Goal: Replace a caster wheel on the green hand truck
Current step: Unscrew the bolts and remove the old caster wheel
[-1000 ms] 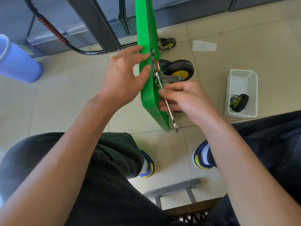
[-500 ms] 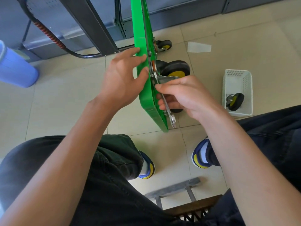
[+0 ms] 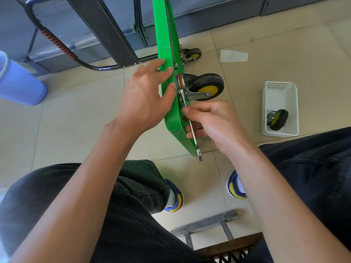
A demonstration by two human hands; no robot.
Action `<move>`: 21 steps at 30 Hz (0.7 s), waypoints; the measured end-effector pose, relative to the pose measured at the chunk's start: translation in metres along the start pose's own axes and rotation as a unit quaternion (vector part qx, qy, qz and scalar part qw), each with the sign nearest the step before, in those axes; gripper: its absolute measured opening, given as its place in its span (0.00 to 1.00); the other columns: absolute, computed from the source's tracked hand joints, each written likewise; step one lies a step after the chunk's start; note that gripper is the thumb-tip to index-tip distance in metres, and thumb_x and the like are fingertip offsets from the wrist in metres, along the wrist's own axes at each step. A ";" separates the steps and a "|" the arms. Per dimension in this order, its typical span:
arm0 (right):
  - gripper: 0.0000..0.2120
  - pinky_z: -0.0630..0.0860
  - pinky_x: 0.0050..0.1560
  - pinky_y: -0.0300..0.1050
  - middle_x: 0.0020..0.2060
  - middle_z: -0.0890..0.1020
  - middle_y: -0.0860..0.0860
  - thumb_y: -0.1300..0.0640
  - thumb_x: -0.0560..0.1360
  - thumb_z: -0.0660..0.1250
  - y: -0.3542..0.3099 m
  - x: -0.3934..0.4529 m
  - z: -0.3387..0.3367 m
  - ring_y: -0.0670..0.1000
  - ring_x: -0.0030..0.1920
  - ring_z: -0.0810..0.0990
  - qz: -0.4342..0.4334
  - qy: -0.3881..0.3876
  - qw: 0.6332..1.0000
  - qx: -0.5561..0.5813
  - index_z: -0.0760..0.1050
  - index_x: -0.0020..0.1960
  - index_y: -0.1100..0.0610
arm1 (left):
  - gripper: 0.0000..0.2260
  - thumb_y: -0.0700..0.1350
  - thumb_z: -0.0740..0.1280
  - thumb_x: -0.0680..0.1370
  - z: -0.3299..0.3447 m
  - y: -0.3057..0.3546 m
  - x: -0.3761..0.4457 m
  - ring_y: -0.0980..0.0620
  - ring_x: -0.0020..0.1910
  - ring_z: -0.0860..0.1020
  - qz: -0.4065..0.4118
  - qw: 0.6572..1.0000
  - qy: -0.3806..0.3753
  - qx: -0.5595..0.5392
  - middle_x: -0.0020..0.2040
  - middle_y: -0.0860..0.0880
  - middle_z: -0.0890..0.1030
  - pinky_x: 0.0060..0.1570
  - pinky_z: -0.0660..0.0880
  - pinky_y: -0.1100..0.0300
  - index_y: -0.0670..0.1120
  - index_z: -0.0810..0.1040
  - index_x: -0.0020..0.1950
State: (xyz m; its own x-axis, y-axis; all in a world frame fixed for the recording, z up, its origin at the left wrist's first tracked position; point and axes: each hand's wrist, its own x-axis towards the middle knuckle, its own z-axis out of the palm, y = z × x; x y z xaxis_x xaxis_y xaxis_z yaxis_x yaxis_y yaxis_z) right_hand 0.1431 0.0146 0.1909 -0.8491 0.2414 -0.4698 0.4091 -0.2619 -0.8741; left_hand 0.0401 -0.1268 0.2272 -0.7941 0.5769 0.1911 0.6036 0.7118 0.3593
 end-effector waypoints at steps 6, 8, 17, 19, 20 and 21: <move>0.08 0.81 0.33 0.43 0.41 0.86 0.58 0.61 0.78 0.73 -0.012 -0.001 -0.001 0.52 0.32 0.83 0.010 -0.006 1.000 -0.003 0.84 0.53 0.65 | 0.20 0.49 0.61 0.79 0.000 0.001 -0.001 0.43 0.66 0.75 -0.004 1.000 0.006 0.001 0.71 0.44 0.76 0.57 0.79 0.43 0.44 0.81 0.66; 0.08 0.80 0.31 0.41 0.38 0.84 0.59 0.60 0.78 0.73 -0.018 -0.002 -0.003 0.52 0.31 0.81 0.008 -0.006 1.000 -0.004 0.83 0.50 0.66 | 0.20 0.49 0.60 0.79 0.000 0.002 0.000 0.42 0.66 0.75 -0.005 1.000 0.008 0.002 0.71 0.44 0.76 0.57 0.79 0.44 0.44 0.81 0.66; 0.10 0.78 0.30 0.39 0.37 0.83 0.59 0.59 0.79 0.72 -0.021 -0.005 0.000 0.52 0.30 0.80 0.009 -0.003 1.000 0.012 0.82 0.50 0.67 | 0.19 0.45 0.59 0.78 -0.002 0.006 -0.001 0.38 0.64 0.75 0.002 1.000 0.008 0.029 0.70 0.42 0.77 0.61 0.74 0.48 0.41 0.82 0.64; 0.11 0.77 0.29 0.40 0.37 0.83 0.60 0.58 0.79 0.72 -0.018 -0.007 0.002 0.51 0.29 0.80 -0.005 0.003 1.000 0.003 0.83 0.49 0.68 | 0.18 0.43 0.59 0.80 -0.001 0.004 -0.002 0.38 0.63 0.75 0.009 0.999 0.012 0.041 0.69 0.42 0.77 0.59 0.73 0.48 0.41 0.81 0.64; 0.11 0.77 0.29 0.40 0.37 0.83 0.60 0.58 0.80 0.72 -0.017 -0.007 0.004 0.51 0.29 0.80 -0.011 0.007 1.000 -0.003 0.83 0.49 0.68 | 0.17 0.43 0.58 0.80 0.000 0.004 -0.002 0.38 0.62 0.75 0.012 0.999 0.017 0.045 0.68 0.42 0.77 0.58 0.74 0.49 0.41 0.82 0.63; 0.11 0.77 0.29 0.40 0.37 0.82 0.60 0.58 0.80 0.71 -0.017 -0.008 0.005 0.51 0.29 0.80 -0.014 0.009 1.000 -0.003 0.83 0.49 0.68 | 0.16 0.42 0.58 0.81 0.001 0.004 -0.002 0.38 0.60 0.75 0.015 0.998 0.021 0.049 0.67 0.42 0.78 0.56 0.73 0.49 0.40 0.82 0.62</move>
State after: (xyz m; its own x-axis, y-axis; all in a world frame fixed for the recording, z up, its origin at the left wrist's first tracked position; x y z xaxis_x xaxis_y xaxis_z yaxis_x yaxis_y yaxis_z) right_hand 0.1409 0.0124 0.2097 -0.8536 0.2658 -0.4480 0.3880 -0.2495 -0.8872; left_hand 0.0440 -0.1248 0.2277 -0.7769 0.5827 0.2383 0.6292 0.7316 0.2624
